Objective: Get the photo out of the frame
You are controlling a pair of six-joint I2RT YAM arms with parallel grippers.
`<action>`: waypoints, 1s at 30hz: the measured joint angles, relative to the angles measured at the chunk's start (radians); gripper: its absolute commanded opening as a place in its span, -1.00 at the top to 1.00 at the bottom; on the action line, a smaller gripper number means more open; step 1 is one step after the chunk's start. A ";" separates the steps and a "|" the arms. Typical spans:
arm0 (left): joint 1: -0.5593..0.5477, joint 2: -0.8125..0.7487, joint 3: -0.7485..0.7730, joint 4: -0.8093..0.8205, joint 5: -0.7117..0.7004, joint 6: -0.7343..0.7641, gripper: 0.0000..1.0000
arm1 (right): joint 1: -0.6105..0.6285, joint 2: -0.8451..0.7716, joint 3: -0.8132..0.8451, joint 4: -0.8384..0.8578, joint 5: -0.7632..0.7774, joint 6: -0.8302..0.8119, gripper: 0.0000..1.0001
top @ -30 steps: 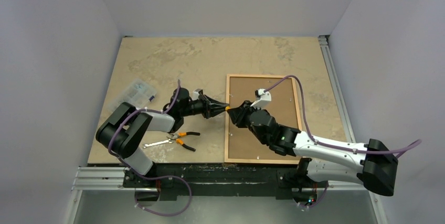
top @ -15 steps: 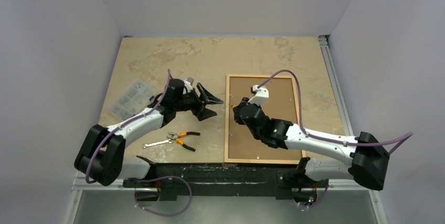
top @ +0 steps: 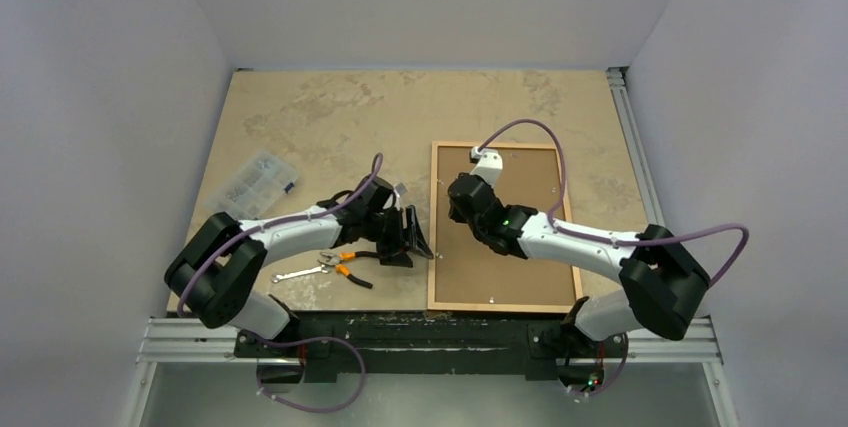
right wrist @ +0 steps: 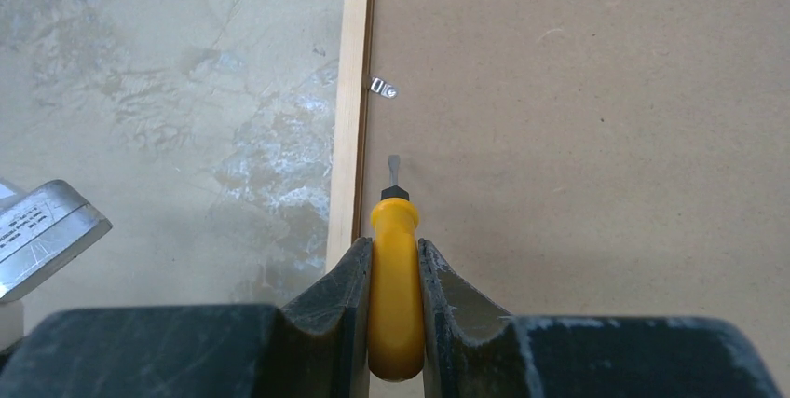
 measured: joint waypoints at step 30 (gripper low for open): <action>-0.092 0.108 -0.004 0.056 -0.021 0.019 0.42 | -0.010 0.194 0.139 0.049 0.040 -0.082 1.00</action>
